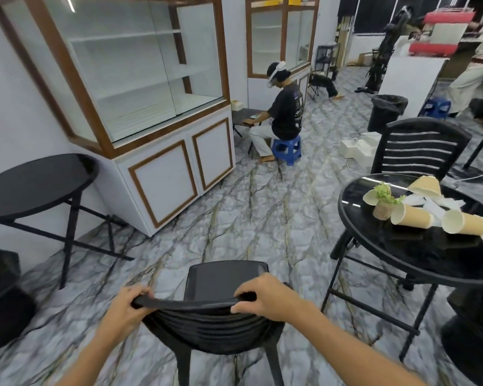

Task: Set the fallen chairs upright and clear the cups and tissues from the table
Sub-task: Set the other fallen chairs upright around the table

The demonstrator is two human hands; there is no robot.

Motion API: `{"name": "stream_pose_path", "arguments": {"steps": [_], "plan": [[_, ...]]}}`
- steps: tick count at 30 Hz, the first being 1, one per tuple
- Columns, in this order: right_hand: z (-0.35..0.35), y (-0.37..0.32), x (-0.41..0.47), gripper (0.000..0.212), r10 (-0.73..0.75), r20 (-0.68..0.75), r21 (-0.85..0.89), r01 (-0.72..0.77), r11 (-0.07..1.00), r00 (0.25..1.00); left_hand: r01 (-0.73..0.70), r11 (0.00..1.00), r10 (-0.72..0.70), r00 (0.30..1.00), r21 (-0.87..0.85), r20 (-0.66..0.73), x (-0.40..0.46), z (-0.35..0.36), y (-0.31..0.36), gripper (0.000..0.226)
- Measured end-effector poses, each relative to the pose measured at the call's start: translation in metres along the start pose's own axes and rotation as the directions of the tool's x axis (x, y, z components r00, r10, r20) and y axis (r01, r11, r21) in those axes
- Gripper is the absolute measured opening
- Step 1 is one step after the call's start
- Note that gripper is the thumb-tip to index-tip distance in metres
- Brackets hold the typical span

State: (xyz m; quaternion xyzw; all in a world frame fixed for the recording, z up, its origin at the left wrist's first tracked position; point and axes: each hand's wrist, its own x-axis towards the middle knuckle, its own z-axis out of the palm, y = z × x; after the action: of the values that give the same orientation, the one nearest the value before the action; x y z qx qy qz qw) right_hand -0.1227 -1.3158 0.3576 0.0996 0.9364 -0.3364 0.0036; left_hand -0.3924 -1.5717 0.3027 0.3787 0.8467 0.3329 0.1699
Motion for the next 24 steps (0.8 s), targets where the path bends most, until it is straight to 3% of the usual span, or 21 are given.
{"name": "stream_pose_path", "arguments": {"steps": [3,7,11,15,20,24], "plan": [[0.004,0.015,-0.014,0.051,0.067,0.096,0.095,-0.076,0.993,0.993,0.038,0.999,-0.036,0.998,-0.033,0.049,-0.020,0.014,-0.015,0.024],[0.009,0.043,-0.042,0.049,0.190,0.018,0.126,-0.191,0.973,0.982,0.028,0.995,-0.025,0.999,-0.100,0.036,-0.027,0.021,-0.013,0.030],[0.006,0.054,-0.040,0.079,0.266,-0.003,0.116,-0.264,0.958,0.964,0.000,0.999,0.006,0.984,-0.036,0.178,-0.026,0.011,-0.002,0.050],[0.008,0.060,-0.034,0.090,0.295,0.041,0.110,-0.298,0.948,0.955,-0.060,0.995,0.050,0.991,0.081,0.123,-0.034,0.021,0.006,0.063],[0.010,0.065,-0.027,0.078,0.255,0.036,0.014,-0.256,0.967,0.966,-0.044,0.999,0.044,0.999,-0.003,0.016,-0.035,0.023,0.023,0.049],[0.008,0.065,-0.025,0.067,0.185,0.083,-0.119,-0.174,0.977,0.979,-0.045,0.998,0.043,0.999,0.048,0.033,-0.033,0.020,0.029,0.049]]}}
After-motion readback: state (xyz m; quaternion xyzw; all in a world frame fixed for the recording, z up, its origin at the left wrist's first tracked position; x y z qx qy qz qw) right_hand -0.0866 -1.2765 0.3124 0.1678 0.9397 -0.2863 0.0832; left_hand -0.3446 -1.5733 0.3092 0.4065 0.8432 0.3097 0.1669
